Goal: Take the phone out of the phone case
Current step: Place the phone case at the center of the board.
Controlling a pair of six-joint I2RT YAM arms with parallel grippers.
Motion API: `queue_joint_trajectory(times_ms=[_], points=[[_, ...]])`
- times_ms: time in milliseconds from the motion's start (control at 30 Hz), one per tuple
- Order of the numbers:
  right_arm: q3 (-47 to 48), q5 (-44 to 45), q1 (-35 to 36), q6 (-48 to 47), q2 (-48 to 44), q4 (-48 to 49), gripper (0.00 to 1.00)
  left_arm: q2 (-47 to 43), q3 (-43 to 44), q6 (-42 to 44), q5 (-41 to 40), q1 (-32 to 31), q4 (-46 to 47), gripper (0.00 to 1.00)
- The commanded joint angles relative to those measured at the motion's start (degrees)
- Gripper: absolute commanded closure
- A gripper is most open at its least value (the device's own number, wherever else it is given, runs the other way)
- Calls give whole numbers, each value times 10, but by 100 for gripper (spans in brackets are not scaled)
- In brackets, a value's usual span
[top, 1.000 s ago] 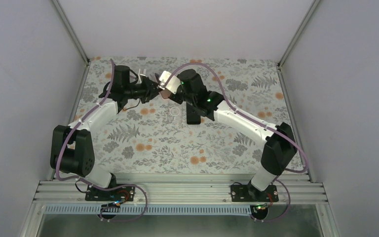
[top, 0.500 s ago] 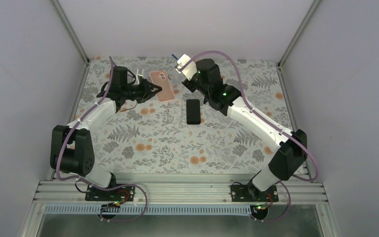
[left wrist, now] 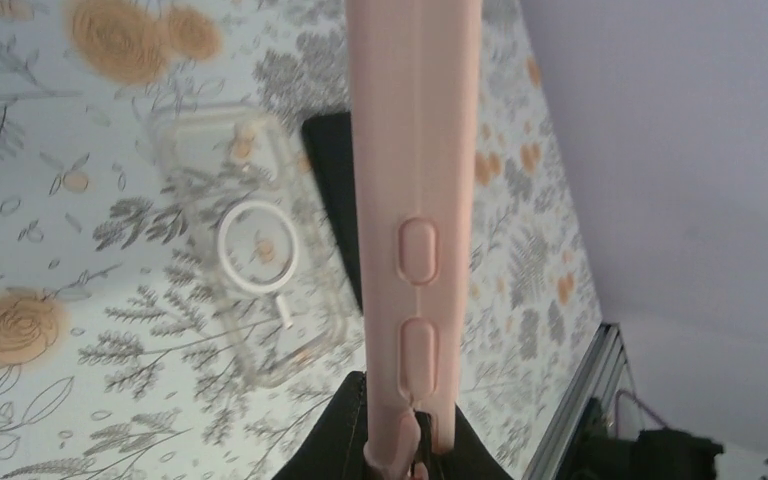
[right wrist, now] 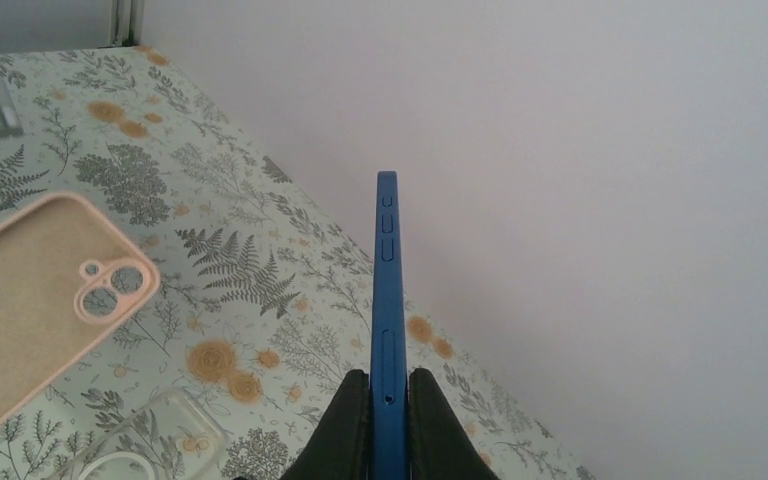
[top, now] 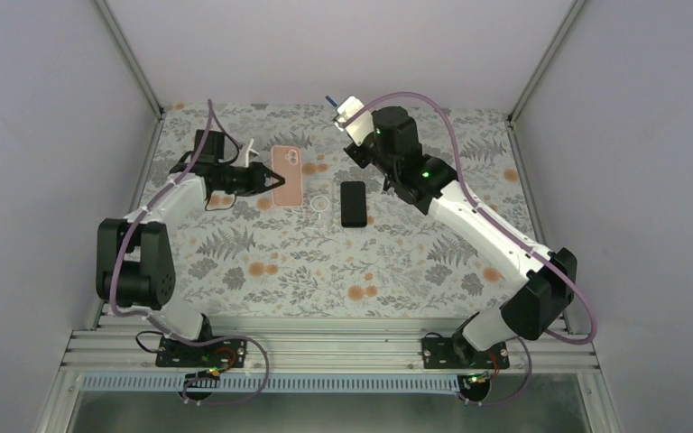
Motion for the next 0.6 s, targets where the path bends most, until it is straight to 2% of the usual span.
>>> queue_joint_trajectory(times_ms=[0,567], points=[[-3,2,-3,15,-17,23,96,43,17,114,17,2,-74,98],[-2,1,-4,23,-4,20,96,146,33,91,-26,6,-61,98]])
